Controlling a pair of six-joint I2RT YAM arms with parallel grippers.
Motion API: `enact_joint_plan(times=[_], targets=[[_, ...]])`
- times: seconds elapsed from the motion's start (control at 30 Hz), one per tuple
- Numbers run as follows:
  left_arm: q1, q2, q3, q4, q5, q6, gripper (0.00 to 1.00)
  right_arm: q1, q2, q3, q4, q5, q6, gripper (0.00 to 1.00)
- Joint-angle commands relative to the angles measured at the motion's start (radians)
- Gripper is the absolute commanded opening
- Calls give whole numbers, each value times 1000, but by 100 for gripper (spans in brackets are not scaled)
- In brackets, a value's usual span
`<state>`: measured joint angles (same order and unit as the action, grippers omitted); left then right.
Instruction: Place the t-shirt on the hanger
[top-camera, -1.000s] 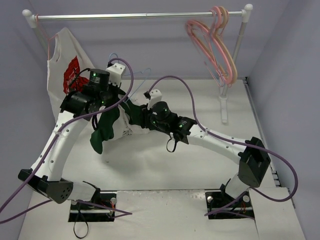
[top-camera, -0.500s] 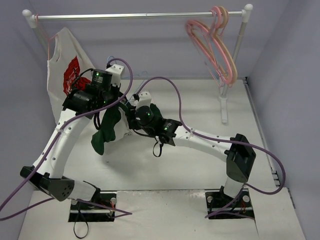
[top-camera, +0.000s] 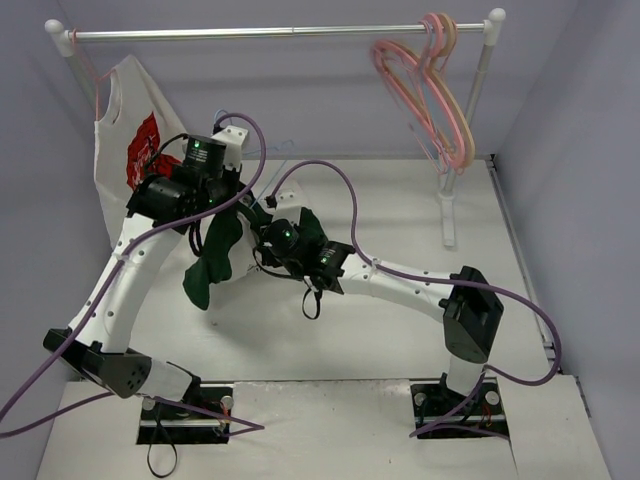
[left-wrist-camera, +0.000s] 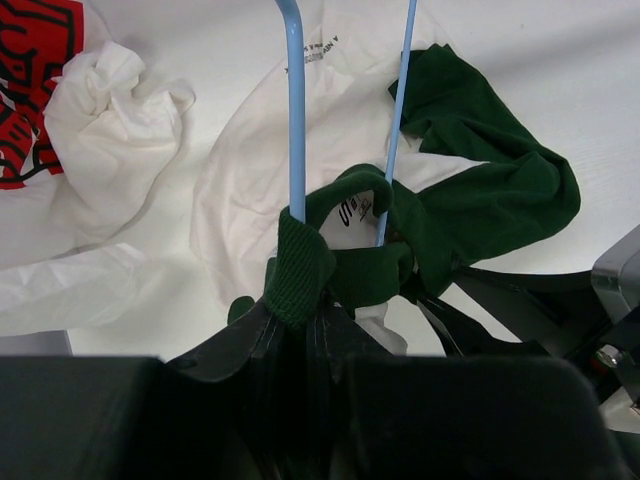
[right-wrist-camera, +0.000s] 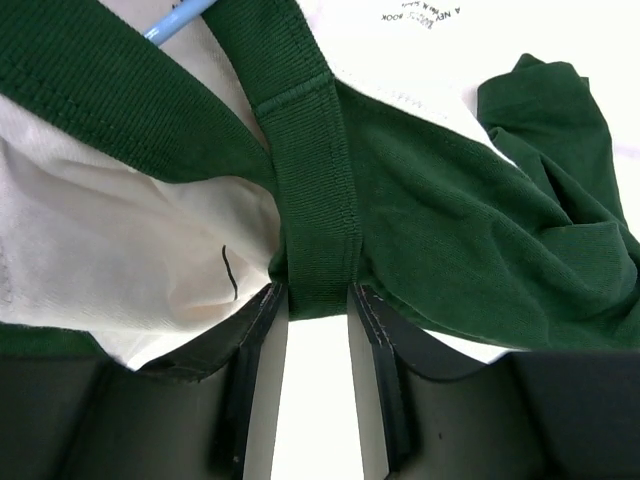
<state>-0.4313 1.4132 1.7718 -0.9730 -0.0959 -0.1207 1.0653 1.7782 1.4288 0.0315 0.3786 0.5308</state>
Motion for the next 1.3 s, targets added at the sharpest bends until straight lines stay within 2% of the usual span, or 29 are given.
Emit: enact_joint_plan(times=[0.0,0.27,0.6,0.8,0.83,0.97,1.13,1.27], targets=[[-4,-11,63,26,-27,-25,0,9,-8,58,27,43,23,32],[-4,-11,58,19,-22,-39,0,9,18,91,7,60,23,38],[-4,-19,63,17,-19,-39,0,9,41,99,-24,80,32,31],[-4,-17,71,17,-8,-39,0,9,53,96,-28,62,37,31],[-4,-17,69,17,-5,-39,0,9,53,94,-28,62,34,29],[-4,-33,58,25,10,-36,0,1,33,76,-25,86,6,0],[-3,-100,-4,75,30,-11,0,-73,-51,12,16,53,-87,0],[-3,-183,-98,140,65,21,0,-172,-124,-34,64,-110,-205,0]])
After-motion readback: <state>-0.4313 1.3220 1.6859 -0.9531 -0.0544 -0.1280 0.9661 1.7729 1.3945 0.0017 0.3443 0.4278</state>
